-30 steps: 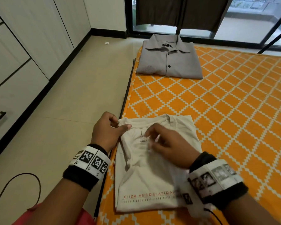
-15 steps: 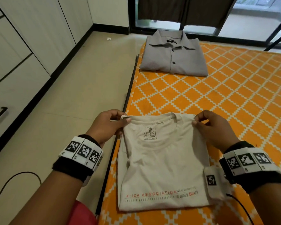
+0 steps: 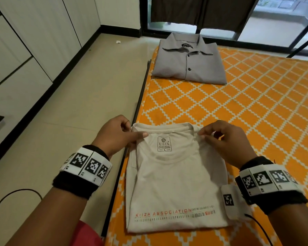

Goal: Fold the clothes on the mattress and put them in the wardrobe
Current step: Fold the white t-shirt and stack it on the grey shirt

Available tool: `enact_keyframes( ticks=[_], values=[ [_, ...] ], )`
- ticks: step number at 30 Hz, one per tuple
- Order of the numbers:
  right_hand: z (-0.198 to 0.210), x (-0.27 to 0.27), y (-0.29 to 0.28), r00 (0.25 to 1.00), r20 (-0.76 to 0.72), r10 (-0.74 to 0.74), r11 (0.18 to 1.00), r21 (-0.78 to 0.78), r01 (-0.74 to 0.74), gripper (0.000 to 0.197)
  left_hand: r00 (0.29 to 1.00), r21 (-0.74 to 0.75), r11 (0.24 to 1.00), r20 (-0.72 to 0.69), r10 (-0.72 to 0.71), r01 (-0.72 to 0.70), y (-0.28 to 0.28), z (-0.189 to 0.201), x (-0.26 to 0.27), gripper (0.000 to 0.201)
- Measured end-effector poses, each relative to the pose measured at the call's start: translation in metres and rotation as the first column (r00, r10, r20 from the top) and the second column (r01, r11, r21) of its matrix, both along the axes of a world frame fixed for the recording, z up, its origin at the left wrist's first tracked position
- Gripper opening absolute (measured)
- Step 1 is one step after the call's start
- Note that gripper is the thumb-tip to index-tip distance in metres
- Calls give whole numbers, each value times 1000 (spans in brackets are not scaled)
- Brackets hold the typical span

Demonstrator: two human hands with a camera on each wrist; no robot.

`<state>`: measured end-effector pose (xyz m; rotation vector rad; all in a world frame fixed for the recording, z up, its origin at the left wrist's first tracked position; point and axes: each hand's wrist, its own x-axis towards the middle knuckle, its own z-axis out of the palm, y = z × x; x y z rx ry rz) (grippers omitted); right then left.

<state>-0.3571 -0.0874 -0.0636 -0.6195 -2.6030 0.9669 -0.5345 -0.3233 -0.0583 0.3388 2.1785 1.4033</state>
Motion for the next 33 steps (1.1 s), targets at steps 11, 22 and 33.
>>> enact_keyframes(
  ticks=[11,22,33],
  values=[
    [-1,1,-3,911,391,126,992,-47,-117,82,959,-257,931,-49,-280,259,2,8,15,68],
    [37,-10,-155,812,352,466,861,28,-507,37,987,-88,984,68,-149,155,-1,0,1,36],
    [4,-15,-159,758,395,519,832,-28,-554,49,995,-22,997,-57,-76,74,-1,-5,-5,12]
  ],
)
